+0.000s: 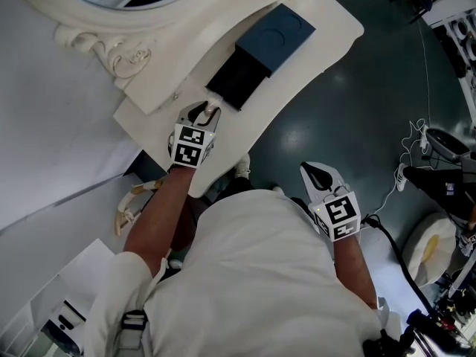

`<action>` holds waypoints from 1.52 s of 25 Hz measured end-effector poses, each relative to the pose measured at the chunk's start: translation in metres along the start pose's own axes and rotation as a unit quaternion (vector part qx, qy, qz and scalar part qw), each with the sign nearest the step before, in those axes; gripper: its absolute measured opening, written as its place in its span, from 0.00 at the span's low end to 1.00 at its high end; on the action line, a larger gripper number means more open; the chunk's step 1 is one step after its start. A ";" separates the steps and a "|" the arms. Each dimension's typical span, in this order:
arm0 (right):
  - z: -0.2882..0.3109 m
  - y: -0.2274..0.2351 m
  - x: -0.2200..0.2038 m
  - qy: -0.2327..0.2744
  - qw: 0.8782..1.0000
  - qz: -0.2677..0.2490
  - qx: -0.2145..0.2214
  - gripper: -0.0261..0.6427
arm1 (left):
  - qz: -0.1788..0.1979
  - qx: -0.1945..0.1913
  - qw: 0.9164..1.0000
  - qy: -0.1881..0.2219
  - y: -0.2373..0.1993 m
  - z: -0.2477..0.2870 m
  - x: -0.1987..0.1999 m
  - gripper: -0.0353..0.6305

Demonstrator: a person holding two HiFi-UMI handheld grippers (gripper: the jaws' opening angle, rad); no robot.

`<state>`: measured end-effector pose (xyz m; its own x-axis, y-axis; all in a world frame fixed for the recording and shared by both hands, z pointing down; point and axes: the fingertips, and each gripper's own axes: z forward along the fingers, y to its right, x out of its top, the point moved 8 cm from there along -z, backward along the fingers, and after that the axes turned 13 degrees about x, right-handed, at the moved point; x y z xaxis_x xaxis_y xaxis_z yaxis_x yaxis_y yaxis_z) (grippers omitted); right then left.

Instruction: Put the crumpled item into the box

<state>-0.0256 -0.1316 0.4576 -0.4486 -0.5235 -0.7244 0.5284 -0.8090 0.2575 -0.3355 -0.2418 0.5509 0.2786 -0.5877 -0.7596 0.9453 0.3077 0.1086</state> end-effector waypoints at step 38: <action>-0.036 0.055 -0.026 0.016 0.992 0.101 -0.075 0.04 | 0.155 -0.031 0.982 -0.103 0.044 0.145 0.069 0.28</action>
<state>0.0414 -0.1523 0.4676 -0.3012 -0.6602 -0.6881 0.7074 -0.6386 0.3031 -0.2499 -0.3774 0.5959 0.5856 -0.5964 -0.5490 0.7996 0.5362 0.2703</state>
